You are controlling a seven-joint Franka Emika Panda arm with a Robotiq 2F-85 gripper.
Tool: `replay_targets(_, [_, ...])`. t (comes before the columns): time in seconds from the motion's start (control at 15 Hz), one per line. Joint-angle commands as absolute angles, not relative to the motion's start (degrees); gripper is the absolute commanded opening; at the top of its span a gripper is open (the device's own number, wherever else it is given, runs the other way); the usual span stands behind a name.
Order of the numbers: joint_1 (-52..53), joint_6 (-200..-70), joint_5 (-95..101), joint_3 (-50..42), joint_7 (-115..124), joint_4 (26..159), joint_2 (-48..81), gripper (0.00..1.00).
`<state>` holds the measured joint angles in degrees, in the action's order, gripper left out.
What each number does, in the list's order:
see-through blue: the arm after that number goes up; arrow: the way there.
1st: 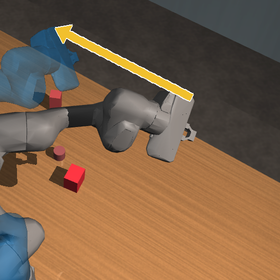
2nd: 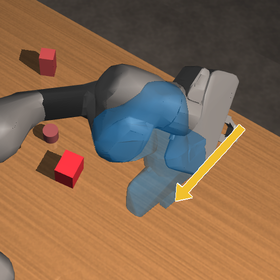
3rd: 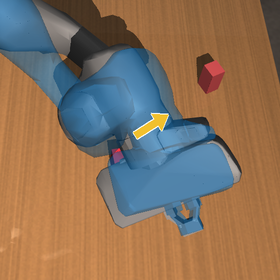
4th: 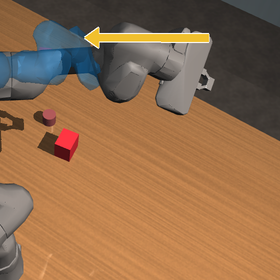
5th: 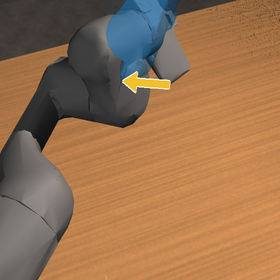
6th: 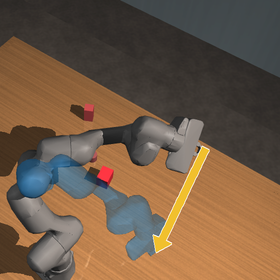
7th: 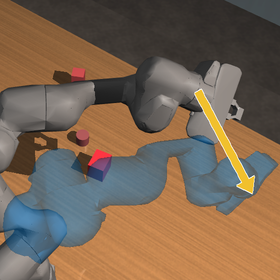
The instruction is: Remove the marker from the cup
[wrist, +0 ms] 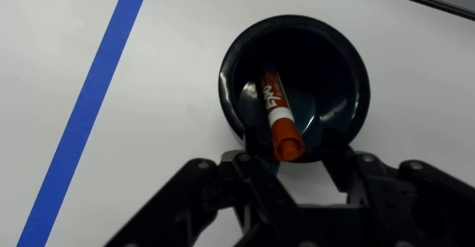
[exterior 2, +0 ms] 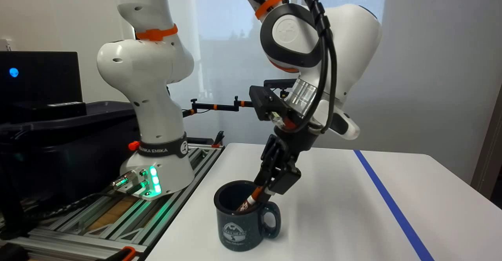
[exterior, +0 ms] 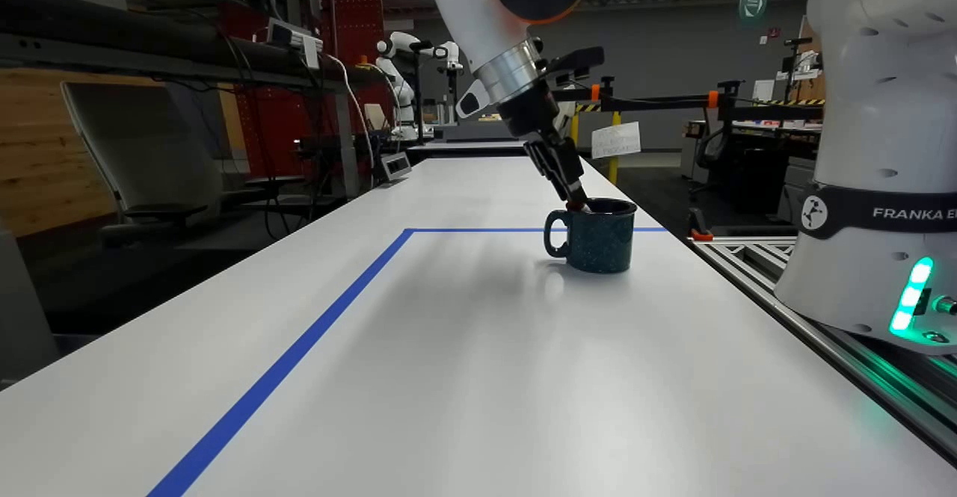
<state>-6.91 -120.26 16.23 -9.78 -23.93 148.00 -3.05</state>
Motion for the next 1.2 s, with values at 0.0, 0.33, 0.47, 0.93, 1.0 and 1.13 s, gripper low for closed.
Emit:
replay_targets(0.0, [-7.3,-120.2,16.1,-9.4,-25.0,147.0,-2.4,0.3])
replay_targets(0.33, [-7.4,-120.0,16.0,-9.4,-25.1,146.6,-2.2,0.05])
replay_targets(0.47, [-7.5,-118.9,15.5,-9.5,-25.4,146.4,-2.5,0.05])
replay_targets(0.93, [-8.1,-107.2,15.0,-10.1,-26.7,141.3,-6.7,0.05])
replay_targets(1.0, [-8.3,-105.1,14.5,-10.4,-27.2,139.7,-6.9,0.05])
replay_targets(1.13, [-8.8,-100.4,13.1,-11.2,-29.6,135.6,-6.4,0.05])
